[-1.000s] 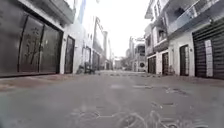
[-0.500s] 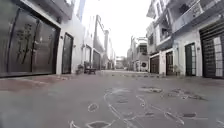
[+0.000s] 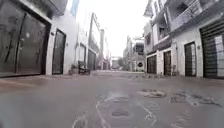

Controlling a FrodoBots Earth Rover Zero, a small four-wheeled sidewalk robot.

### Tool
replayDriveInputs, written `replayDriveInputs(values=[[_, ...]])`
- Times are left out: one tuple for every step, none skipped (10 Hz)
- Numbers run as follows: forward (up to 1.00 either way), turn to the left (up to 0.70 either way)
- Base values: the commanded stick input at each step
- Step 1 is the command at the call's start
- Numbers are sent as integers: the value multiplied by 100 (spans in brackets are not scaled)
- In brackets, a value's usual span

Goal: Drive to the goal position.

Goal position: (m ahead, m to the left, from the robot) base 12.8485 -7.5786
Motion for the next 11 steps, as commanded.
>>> replayDriveInputs(values=[[100,6],[100,6],[100,6],[100,6],[100,6],[100,6],[100,6],[100,-19],[100,-34],[100,-17],[100,6]])
